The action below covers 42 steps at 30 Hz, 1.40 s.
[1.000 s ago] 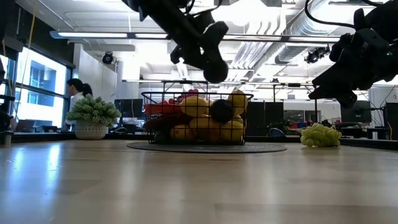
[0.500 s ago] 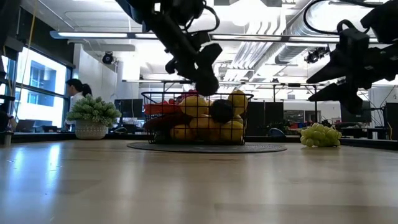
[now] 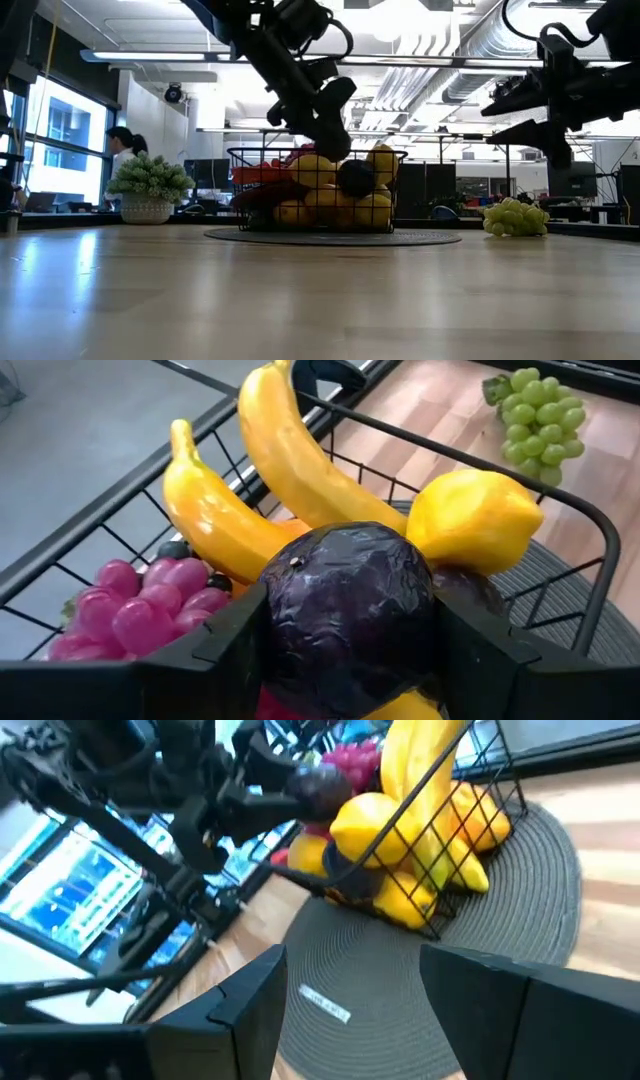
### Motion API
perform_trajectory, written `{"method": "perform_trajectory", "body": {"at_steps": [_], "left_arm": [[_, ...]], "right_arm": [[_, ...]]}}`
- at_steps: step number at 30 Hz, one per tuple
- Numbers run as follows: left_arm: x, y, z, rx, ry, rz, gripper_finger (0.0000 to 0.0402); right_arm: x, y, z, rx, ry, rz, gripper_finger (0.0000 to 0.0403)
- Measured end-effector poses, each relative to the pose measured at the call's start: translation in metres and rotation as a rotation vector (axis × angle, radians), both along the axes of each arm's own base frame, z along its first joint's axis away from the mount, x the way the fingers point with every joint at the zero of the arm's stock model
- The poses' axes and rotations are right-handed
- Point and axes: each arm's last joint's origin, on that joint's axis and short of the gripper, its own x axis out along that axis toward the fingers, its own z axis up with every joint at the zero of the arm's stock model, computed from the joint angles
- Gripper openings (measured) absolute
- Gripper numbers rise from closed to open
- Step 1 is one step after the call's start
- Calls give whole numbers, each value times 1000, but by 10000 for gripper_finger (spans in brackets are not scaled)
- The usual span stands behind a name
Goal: Build produce basket
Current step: Put the purple plum into the black wire basket, then put the green grapes into the black wire basket
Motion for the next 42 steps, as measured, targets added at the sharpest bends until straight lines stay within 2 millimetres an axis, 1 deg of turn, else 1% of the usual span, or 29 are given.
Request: {"method": "perform_trajectory", "body": {"at_steps": [3,7,11,14,17,22,28,37,42], "left_arm": [[-1,1,-1,-22,2,-18,225],[-1,1,-2,-15,25,-36,255],[-1,0,-2,-8,29,-31,286],[-1,0,-2,-27,1,10,298],[-1,-1,-2,-62,-21,-10,301],[0,-1,-1,-92,-37,-37,302],[0,-3,0,-95,-42,-46,302],[-5,-4,13,-64,-62,-35,303],[-9,-4,19,-49,-63,-39,303]], "right_arm": [[0,0,3,-11,-24,-13,208],[0,0,11,-61,-34,-7,208],[-2,-1,29,-144,-38,-16,208],[-6,-1,46,-198,-13,-39,208],[-10,-2,61,-239,60,-61,208],[-14,-2,78,-249,205,-80,208],[-10,-3,94,-248,248,-75,208],[2,-4,106,-267,362,-62,208],[9,-5,110,-266,393,-56,208]]}}
